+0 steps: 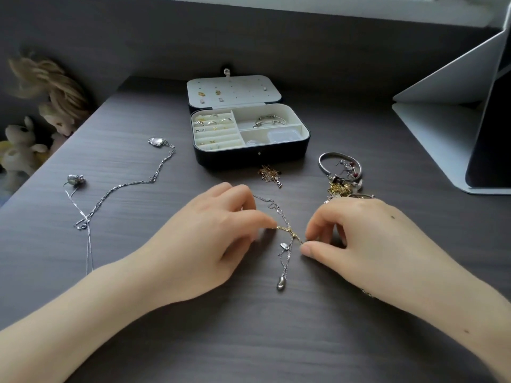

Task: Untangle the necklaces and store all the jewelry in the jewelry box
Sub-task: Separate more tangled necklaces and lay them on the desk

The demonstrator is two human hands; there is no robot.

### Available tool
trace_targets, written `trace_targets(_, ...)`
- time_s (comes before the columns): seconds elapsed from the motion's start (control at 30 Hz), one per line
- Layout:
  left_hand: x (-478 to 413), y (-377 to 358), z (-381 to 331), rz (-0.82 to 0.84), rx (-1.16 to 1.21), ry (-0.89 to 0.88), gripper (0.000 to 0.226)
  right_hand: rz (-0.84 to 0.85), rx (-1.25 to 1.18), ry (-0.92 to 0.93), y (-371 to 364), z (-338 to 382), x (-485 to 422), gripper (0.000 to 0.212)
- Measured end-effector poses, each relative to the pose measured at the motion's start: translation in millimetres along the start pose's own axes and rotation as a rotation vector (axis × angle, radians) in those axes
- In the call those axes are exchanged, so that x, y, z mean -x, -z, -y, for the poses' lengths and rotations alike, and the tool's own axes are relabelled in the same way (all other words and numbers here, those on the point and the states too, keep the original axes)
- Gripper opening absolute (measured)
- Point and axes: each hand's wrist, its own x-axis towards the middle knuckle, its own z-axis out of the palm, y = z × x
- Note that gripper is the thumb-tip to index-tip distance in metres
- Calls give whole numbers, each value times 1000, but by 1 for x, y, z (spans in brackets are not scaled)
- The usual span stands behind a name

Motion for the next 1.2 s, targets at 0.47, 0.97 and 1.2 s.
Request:
trace_targets(0.47, 0, 12, -6, 9, 115, 76, 10, 76, 86, 110, 7, -4, 7, 7)
trace_targets(0.97, -40, -5, -5, 168, 187, -50, 8, -47, 1, 139, -6, -7, -1, 8)
trace_targets(1.2, -35, 6, -13, 172, 542, 210, 19, -185, -20, 143, -20, -6, -5, 27)
